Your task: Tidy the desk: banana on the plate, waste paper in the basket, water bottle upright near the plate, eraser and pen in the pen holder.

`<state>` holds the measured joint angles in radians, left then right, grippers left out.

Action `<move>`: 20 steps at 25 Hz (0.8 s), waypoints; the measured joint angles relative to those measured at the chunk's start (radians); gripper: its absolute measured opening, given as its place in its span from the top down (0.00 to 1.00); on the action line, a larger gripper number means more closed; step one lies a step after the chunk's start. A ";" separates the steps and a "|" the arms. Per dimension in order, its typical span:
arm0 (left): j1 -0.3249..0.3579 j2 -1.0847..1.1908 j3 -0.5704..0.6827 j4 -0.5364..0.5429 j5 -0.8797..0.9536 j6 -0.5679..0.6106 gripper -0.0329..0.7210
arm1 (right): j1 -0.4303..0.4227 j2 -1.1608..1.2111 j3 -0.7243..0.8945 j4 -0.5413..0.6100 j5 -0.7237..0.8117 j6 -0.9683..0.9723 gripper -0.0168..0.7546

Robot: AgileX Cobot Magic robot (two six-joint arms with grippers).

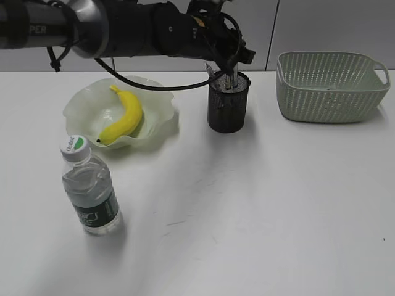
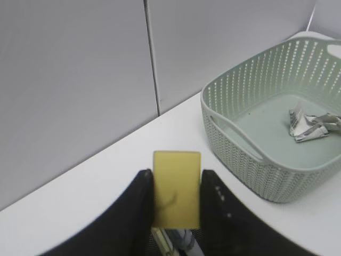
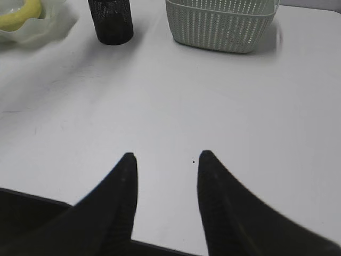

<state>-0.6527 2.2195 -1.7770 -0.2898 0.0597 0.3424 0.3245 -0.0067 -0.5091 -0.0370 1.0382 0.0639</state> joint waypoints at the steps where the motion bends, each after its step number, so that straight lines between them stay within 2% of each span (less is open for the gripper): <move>1: 0.000 0.000 0.000 0.000 0.003 0.000 0.58 | 0.000 0.000 0.000 0.000 0.000 0.000 0.58; 4: 0.000 0.000 0.000 0.000 0.014 0.000 0.43 | 0.000 0.000 0.000 0.000 0.000 0.000 0.58; 8: 0.000 -0.009 0.000 -0.001 0.116 0.000 0.36 | 0.000 0.000 0.000 0.000 0.000 0.000 0.58; 10: 0.000 -0.029 0.000 -0.001 0.204 0.000 0.38 | 0.000 0.000 0.000 0.000 0.000 0.000 0.58; 14: 0.000 -0.107 0.005 -0.001 0.288 -0.001 0.51 | 0.000 0.000 0.000 0.000 0.000 0.000 0.58; 16: 0.000 -0.173 0.029 -0.001 0.318 -0.003 0.54 | 0.000 0.000 0.000 0.000 0.000 0.000 0.58; 18: 0.000 -0.250 0.085 -0.001 0.337 -0.004 0.56 | 0.000 0.000 0.000 0.000 0.000 0.000 0.58; 20: 0.000 -0.351 0.191 -0.001 0.337 -0.008 0.56 | 0.000 0.000 0.000 0.000 0.000 0.000 0.58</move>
<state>-0.6527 1.8686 -1.5855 -0.2908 0.3968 0.3343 0.3245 -0.0067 -0.5091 -0.0370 1.0382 0.0639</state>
